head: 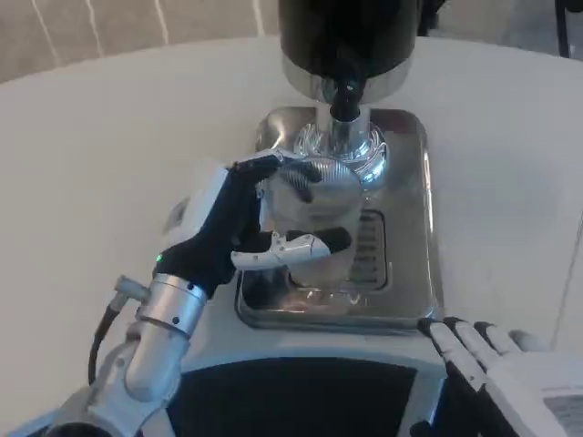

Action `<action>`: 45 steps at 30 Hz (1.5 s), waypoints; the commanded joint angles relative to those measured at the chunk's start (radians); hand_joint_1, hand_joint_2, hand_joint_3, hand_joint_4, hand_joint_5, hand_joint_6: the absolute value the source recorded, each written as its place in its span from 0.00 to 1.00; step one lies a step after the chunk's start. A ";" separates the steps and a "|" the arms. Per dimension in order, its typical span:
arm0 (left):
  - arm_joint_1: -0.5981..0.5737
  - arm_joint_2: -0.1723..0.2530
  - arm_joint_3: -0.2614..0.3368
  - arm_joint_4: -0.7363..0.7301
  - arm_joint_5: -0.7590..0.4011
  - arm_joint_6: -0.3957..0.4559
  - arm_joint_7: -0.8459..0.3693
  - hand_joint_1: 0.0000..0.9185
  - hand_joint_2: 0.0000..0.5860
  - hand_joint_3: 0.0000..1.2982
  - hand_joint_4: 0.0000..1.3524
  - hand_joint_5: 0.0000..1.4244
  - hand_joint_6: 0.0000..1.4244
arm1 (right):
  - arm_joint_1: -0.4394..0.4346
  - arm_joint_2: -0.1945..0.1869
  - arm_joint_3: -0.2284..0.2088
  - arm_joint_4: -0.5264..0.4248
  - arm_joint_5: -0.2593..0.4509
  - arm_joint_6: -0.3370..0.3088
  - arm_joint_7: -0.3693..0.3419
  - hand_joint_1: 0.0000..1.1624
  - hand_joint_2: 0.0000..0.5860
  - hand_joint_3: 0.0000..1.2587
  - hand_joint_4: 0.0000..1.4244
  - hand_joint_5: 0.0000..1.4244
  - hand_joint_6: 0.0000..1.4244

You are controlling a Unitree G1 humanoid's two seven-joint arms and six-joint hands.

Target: Grasp the cup under the faucet to collect the drink, then remove the cup.

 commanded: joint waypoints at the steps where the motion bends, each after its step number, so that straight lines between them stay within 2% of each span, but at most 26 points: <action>1: -0.051 -0.025 -0.024 0.032 0.014 0.018 0.049 0.66 0.01 0.72 0.84 0.98 1.00 | 0.025 0.024 -0.019 -0.014 0.022 -0.022 -0.003 0.20 0.90 0.00 0.00 0.00 0.00; 8: -0.091 -0.047 -0.066 0.069 0.057 0.082 0.133 0.66 0.00 0.73 0.83 0.97 1.00 | 0.048 0.040 -0.041 -0.014 0.038 -0.043 -0.011 0.20 0.90 0.00 0.00 0.00 0.00; 13: -0.112 -0.040 -0.114 0.069 0.117 0.128 0.222 0.58 0.00 0.65 0.67 0.83 0.99 | 0.057 0.043 -0.046 -0.014 0.042 -0.046 -0.009 0.20 0.90 0.00 0.00 0.00 0.00; 15: -0.117 -0.031 -0.139 0.066 0.149 0.150 0.254 0.50 0.02 0.57 0.54 0.72 0.92 | 0.057 0.042 -0.054 -0.014 0.053 -0.043 -0.008 0.18 0.87 0.00 0.00 0.00 0.00; 16: -0.119 -0.028 -0.149 0.067 0.158 0.156 0.264 0.43 0.05 0.53 0.47 0.68 0.90 | 0.055 0.041 -0.058 -0.014 0.061 -0.041 -0.007 0.15 0.86 0.00 0.00 0.00 0.00; 17: -0.120 -0.025 -0.158 0.067 0.165 0.162 0.273 0.36 0.08 0.50 0.40 0.60 0.85 | 0.053 0.040 -0.064 -0.014 0.070 -0.040 -0.004 0.12 0.86 0.00 0.00 0.00 0.00; 19: -0.121 -0.018 -0.174 0.066 0.181 0.171 0.286 0.30 0.10 0.45 0.30 0.49 0.74 | 0.047 0.035 -0.074 -0.014 0.086 -0.036 0.002 0.10 0.83 0.00 0.00 0.00 0.00; 24: -0.124 0.000 -0.197 0.063 0.193 0.176 0.308 0.22 0.09 0.35 0.17 0.35 0.55 | 0.025 0.030 -0.090 -0.014 0.106 -0.026 0.018 0.06 0.82 0.00 0.00 0.00 0.00; 36: -0.122 0.042 -0.207 0.048 0.202 0.155 0.319 0.18 0.09 0.27 0.11 0.29 0.42 | 0.022 0.030 -0.058 -0.014 0.085 0.005 0.025 0.05 0.82 0.00 0.00 0.00 0.00; 45: -0.115 0.080 -0.192 0.045 0.181 0.145 0.308 0.17 0.10 0.25 0.11 0.28 0.39 | 0.027 0.030 -0.016 -0.014 0.054 0.021 0.014 0.05 0.83 0.00 0.00 0.00 0.00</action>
